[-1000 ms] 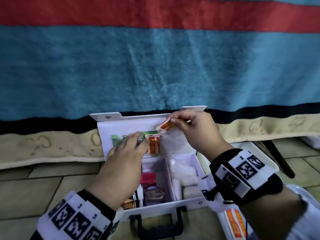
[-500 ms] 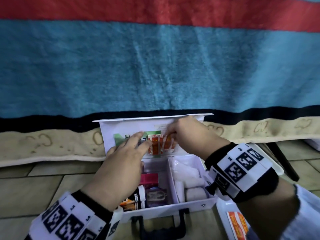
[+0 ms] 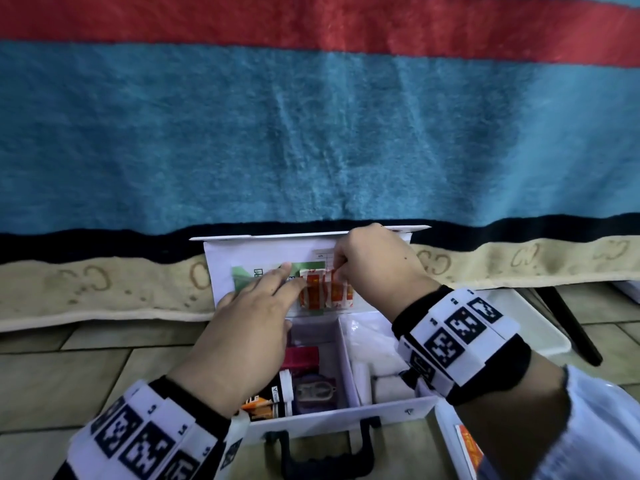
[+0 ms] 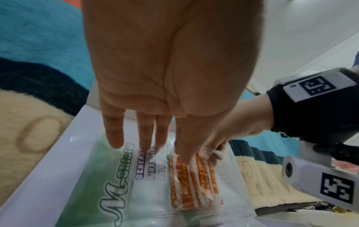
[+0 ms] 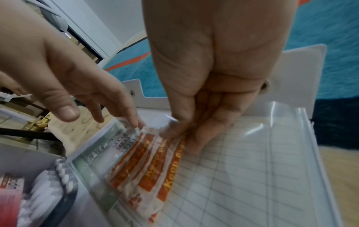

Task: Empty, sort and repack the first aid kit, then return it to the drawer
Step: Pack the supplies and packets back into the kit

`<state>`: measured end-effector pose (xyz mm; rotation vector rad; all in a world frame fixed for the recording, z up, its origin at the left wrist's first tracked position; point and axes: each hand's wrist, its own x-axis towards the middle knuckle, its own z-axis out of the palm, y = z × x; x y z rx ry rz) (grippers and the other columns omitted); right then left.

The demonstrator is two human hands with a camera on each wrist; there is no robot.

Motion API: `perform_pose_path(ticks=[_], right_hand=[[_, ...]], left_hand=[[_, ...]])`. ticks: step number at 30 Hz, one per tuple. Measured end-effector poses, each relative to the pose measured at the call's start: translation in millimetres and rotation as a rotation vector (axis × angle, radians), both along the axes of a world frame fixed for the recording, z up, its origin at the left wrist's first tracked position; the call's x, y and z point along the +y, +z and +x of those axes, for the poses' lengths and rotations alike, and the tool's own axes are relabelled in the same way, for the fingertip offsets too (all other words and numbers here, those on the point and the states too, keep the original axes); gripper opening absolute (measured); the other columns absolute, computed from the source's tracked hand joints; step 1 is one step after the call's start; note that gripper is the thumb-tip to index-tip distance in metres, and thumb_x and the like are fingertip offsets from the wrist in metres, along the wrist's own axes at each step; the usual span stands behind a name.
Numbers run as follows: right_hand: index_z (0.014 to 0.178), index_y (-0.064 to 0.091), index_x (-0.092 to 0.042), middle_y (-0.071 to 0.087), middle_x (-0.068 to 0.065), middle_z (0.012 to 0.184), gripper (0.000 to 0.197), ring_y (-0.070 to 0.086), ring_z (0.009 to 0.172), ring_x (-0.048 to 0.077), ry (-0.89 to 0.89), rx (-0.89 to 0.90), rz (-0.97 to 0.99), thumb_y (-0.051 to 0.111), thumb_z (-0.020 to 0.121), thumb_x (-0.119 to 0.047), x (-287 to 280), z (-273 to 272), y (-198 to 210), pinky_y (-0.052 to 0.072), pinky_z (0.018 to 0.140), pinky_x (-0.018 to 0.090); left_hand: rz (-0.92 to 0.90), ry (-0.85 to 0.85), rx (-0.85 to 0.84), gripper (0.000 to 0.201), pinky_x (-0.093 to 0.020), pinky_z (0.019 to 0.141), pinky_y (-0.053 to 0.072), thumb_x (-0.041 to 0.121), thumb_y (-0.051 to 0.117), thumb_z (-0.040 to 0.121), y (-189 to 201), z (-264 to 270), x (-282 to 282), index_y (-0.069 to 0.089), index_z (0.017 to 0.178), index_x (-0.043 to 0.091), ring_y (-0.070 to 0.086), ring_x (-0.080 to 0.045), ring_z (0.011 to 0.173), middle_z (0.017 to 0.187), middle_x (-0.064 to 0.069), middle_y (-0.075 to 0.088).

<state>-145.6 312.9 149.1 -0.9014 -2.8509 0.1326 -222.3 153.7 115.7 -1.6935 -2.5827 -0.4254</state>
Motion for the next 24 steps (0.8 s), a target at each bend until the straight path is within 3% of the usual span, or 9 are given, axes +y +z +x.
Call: perform_pose_path(ticks=[3, 6, 9, 12, 14, 17, 19, 22, 24], right_hand=[[0.089, 0.072, -0.016, 0.068, 0.009, 0.084, 0.013, 0.065, 0.083, 0.031, -0.003, 0.006, 0.036, 0.064, 0.081, -0.009, -0.5, 4.5, -0.8, 0.054, 0.067, 0.033], [0.096, 0.072, -0.020, 0.070, 0.006, 0.096, 0.016, 0.065, 0.092, 0.028, 0.013, 0.054, 0.053, 0.059, 0.087, -0.015, -1.4, 17.3, 4.4, 0.053, 0.072, 0.032], [0.095, 0.073, -0.025, 0.072, 0.002, 0.101, 0.014, 0.064, 0.096, 0.023, 0.015, 0.242, -0.019, 0.062, 0.088, -0.027, -4.8, 49.5, 22.2, 0.051, 0.082, 0.033], [0.089, 0.076, -0.021, 0.075, -0.001, 0.091, 0.011, 0.066, 0.087, 0.017, -0.053, 0.421, -0.076, 0.068, 0.083, -0.026, -4.4, 98.5, 34.6, 0.050, 0.079, 0.029], [0.089, 0.076, -0.021, 0.074, -0.001, 0.090, 0.011, 0.066, 0.084, 0.016, -0.135, 0.306, -0.063, 0.069, 0.082, -0.024, 3.2, 130.2, 27.4, 0.048, 0.075, 0.026], [0.106, 0.070, -0.027, 0.071, -0.004, 0.104, 0.024, 0.063, 0.097, 0.013, -0.157, -0.240, -0.090, 0.069, 0.082, -0.029, 8.3, 164.5, -4.5, 0.043, 0.079, 0.021], [0.118, 0.063, -0.027, 0.064, -0.004, 0.117, 0.037, 0.057, 0.108, 0.011, -0.085, -0.462, -0.158, 0.069, 0.082, -0.031, 3.3, 181.0, -30.6, 0.039, 0.083, 0.018], [0.129, 0.051, -0.028, 0.052, -0.004, 0.130, 0.059, 0.049, 0.119, 0.015, -0.067, -0.539, -0.252, 0.073, 0.075, -0.037, -10.9, 194.7, -64.8, 0.039, 0.099, 0.027], [0.131, 0.045, -0.029, 0.049, -0.004, 0.128, 0.071, 0.051, 0.116, 0.017, -0.096, -0.508, -0.266, 0.076, 0.069, -0.039, -17.8, 195.5, -79.0, 0.042, 0.098, 0.031]], left_hand=[[0.004, 0.010, 0.008, 0.058, -0.033, 0.113, 0.022, 0.021, 0.043, 0.096, 2.9, 1.2, 1.2, 0.017, 0.146, 0.038, 0.018, -0.008, 0.142, 0.157, 0.014, 0.006], [-0.005, 0.020, 0.014, 0.061, -0.033, 0.115, 0.016, 0.026, 0.041, 0.097, 6.6, 2.9, 2.3, 0.010, 0.148, 0.036, 0.010, -0.007, 0.144, 0.157, 0.015, 0.007], [-0.016, 0.036, -0.009, 0.064, -0.035, 0.115, 0.013, 0.029, 0.040, 0.098, 10.3, 4.7, 2.2, 0.002, 0.149, 0.033, 0.002, -0.006, 0.145, 0.157, 0.013, 0.008], [-0.024, 0.055, -0.011, 0.065, -0.036, 0.114, 0.016, 0.031, 0.041, 0.097, 13.5, 8.2, 2.9, 0.004, 0.150, 0.030, 0.006, -0.009, 0.145, 0.157, 0.009, 0.012], [-0.025, 0.077, -0.032, 0.065, -0.039, 0.114, 0.019, 0.031, 0.043, 0.097, 13.5, 7.0, 4.8, 0.007, 0.151, 0.028, 0.014, -0.013, 0.144, 0.157, 0.006, 0.015], [-0.025, 0.077, -0.045, 0.062, -0.044, 0.112, 0.029, 0.030, 0.047, 0.095, 8.8, 0.9, 8.6, 0.017, 0.149, 0.025, 0.028, -0.019, 0.139, 0.154, 0.004, 0.023], [-0.035, 0.068, -0.027, 0.059, -0.046, 0.109, 0.033, 0.029, 0.049, 0.093, 5.6, -2.0, 10.7, 0.024, 0.146, 0.023, 0.031, -0.020, 0.137, 0.152, 0.003, 0.027], [-0.034, 0.066, -0.012, 0.057, -0.046, 0.109, 0.033, 0.027, 0.051, 0.093, 3.1, -2.7, 12.8, 0.029, 0.145, 0.020, 0.032, -0.021, 0.136, 0.151, 0.001, 0.029], [-0.033, 0.066, -0.010, 0.058, -0.047, 0.110, 0.032, 0.026, 0.051, 0.092, 1.5, -2.5, 13.4, 0.029, 0.145, 0.019, 0.030, -0.022, 0.138, 0.152, 0.000, 0.029]])
